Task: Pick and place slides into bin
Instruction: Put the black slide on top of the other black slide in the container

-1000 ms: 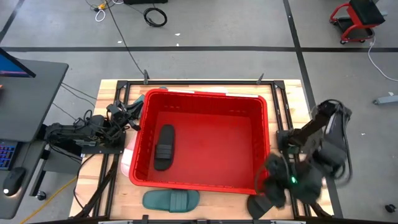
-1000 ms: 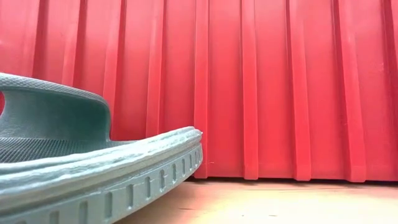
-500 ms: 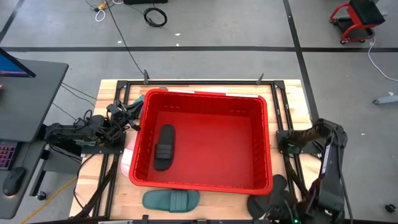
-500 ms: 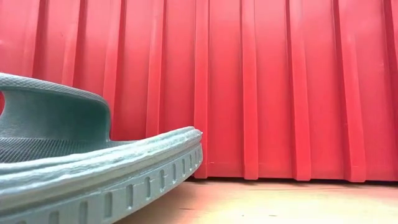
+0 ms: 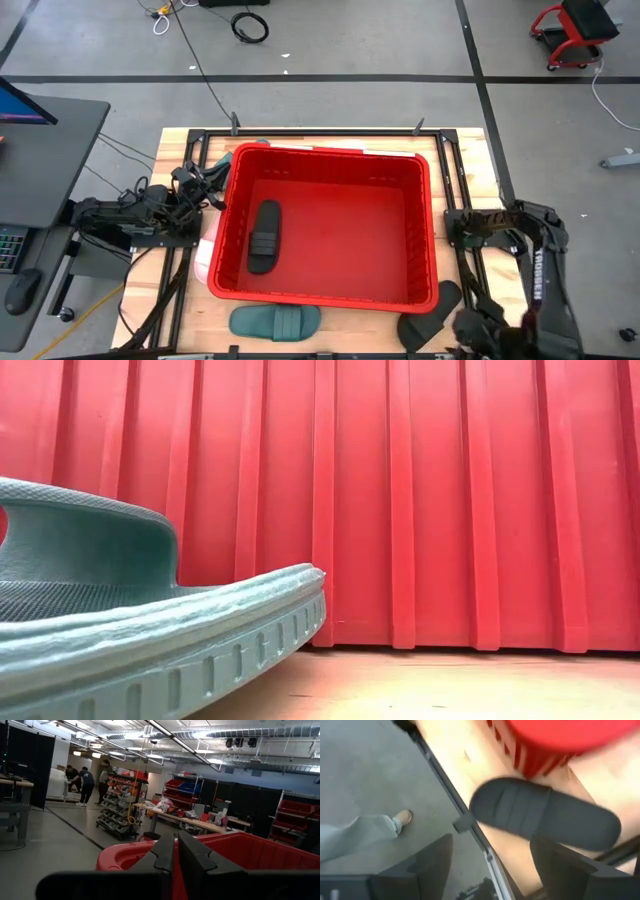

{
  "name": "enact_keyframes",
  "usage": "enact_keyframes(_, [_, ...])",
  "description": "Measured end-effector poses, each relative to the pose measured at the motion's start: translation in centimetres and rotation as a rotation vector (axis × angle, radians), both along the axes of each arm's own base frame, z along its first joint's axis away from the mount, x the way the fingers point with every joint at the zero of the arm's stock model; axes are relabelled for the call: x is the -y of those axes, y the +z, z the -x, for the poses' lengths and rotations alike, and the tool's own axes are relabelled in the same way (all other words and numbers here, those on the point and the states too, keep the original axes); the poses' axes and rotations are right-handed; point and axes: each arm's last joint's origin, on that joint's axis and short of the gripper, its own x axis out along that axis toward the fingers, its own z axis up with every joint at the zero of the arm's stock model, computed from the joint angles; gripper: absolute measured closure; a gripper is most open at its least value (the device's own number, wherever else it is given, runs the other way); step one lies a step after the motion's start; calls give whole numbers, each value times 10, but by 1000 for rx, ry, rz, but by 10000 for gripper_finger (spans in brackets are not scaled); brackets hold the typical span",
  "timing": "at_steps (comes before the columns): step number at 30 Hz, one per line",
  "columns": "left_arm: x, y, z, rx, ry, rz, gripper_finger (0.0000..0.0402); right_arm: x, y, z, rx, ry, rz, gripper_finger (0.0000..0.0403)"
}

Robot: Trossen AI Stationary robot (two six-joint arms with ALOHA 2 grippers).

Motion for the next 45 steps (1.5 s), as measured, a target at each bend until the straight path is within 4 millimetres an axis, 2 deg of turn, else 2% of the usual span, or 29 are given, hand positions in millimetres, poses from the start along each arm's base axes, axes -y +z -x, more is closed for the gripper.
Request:
enact_keyframes(4, [0,0,0,0,0,0,366,-3,-15,18,-17,58,55,105])
enact_keyframes(8, [0,0,0,0,0,0,361,0,-27,15,-52,107,100,104])
enact_keyframes(12, [0,0,0,0,1,0,364,2,-16,16,-118,282,78,108])
enact_keyframes(18, [0,0,0,0,1,0,373,-1,-17,20,-232,482,75,110])
enact_keyframes(24, [0,0,0,0,0,0,370,-1,-17,7,-199,525,61,110])
enact_keyframes(31, [0,0,0,0,1,0,361,-3,-19,8,-124,522,99,110])
enact_keyframes(35, [0,0,0,0,1,0,364,-6,-42,8,-123,516,89,110])
enact_keyframes(39, [0,0,0,0,1,0,371,-7,-82,6,-139,500,59,110])
enact_keyframes(42, [0,0,0,0,0,0,374,0,-105,2,-157,435,66,110])
enact_keyframes(45, [0,0,0,0,0,0,372,11,-119,-2,-165,385,119,110])
